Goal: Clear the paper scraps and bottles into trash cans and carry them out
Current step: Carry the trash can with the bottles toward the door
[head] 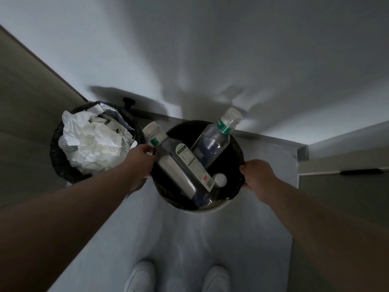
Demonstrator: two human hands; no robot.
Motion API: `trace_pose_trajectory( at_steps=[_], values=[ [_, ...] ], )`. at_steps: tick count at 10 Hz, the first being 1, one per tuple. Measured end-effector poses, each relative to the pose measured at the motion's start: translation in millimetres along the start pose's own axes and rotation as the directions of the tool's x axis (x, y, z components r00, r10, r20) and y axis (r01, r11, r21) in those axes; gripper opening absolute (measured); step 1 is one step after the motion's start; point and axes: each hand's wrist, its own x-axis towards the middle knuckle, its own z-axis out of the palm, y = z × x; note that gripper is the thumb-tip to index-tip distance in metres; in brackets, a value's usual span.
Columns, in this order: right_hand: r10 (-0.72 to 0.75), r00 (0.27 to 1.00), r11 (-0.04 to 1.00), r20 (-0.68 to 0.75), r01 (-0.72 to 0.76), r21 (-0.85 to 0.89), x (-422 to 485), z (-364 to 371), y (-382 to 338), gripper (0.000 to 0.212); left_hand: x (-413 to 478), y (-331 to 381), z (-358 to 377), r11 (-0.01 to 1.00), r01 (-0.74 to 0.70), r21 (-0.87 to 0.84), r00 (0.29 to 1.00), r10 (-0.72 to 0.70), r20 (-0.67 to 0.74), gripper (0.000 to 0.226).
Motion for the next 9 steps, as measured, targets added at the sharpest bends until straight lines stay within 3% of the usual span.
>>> trace_pose_trajectory(
  at_steps=[1,2,3,4,7,8,9],
  values=[
    [-0.027,1.0,1.0,0.001,0.027,-0.015,4,3,-4,0.035,11,-2,2,0.999,-0.048,0.02,0.998,0.049,-0.034,0.025],
    [-0.013,0.997,0.989,0.073,0.003,0.148,11,2,-2,0.038,18,-1,2,0.999,-0.05,-0.013,0.998,0.05,-0.024,0.025],
    [0.142,0.99,0.79,0.01,-0.12,0.601,16,11,3,0.028,20,-3,2,0.998,-0.021,-0.055,1.0,0.021,0.008,0.022],
    [0.072,0.997,0.834,0.015,-0.068,0.548,17,14,7,0.027,22,-4,3,0.994,0.014,-0.109,0.999,-0.01,0.031,0.027],
    [0.112,0.991,0.738,0.07,-0.13,0.663,17,14,6,0.021,28,-11,2,0.994,-0.024,-0.106,0.999,0.026,0.02,0.032],
    [0.161,0.984,0.74,0.077,-0.172,0.651,22,19,1,0.016,33,-15,4,0.992,-0.059,-0.107,0.998,0.058,-0.011,0.033],
    [0.205,0.978,0.758,0.043,-0.187,0.626,16,24,-6,0.024,31,-16,8,0.992,-0.119,-0.036,0.988,0.114,-0.103,0.031]
  ],
)
